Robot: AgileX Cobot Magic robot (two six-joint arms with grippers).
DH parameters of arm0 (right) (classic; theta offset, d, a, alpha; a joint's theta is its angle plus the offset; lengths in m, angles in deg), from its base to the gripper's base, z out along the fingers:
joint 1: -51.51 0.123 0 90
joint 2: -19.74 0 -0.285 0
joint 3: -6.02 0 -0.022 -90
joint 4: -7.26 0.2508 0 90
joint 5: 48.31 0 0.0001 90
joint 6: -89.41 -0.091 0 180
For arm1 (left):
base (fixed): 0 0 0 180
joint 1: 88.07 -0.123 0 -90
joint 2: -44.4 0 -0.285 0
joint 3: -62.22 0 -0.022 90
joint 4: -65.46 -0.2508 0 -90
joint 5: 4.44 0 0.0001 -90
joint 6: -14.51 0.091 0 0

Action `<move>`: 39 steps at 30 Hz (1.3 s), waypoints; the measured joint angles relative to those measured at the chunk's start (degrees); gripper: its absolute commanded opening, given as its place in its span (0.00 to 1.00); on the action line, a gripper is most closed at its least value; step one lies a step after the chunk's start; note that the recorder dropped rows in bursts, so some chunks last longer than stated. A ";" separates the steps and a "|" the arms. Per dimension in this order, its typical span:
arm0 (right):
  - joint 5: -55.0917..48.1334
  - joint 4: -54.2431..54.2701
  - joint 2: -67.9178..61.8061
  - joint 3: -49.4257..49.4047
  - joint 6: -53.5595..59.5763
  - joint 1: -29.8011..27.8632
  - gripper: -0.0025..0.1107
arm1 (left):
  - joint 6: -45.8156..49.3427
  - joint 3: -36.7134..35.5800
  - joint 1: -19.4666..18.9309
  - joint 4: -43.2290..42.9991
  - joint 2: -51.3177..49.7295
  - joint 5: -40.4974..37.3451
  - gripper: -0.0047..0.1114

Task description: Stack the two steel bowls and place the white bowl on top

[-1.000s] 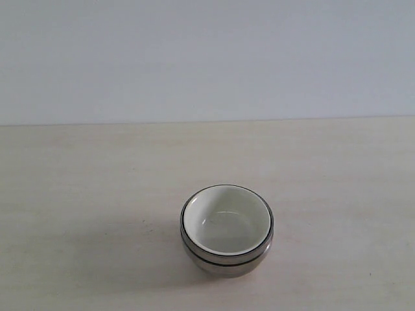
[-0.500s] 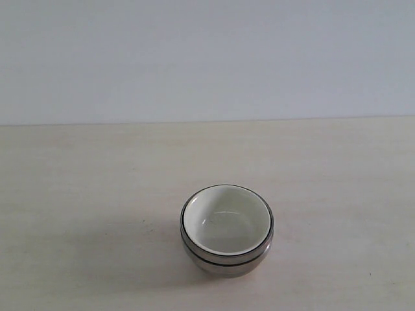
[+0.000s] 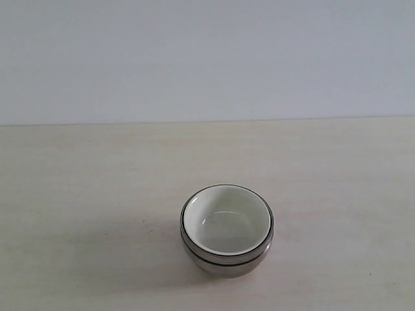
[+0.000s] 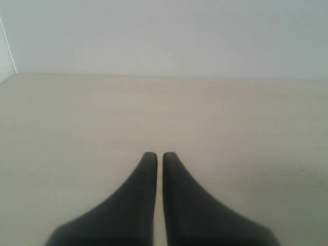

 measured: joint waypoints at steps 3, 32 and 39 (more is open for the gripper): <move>-5.12 -0.09 0.00 -0.09 2.09 0.00 0.02 | 0.00 0.00 0.00 0.00 0.00 0.00 0.07; -6.40 -0.09 0.00 -0.09 2.24 0.00 0.02 | 0.00 0.00 0.00 0.00 0.00 0.00 0.07; -6.40 -0.09 0.00 -0.09 2.24 0.00 0.02 | 0.00 0.00 0.00 0.00 0.00 0.00 0.07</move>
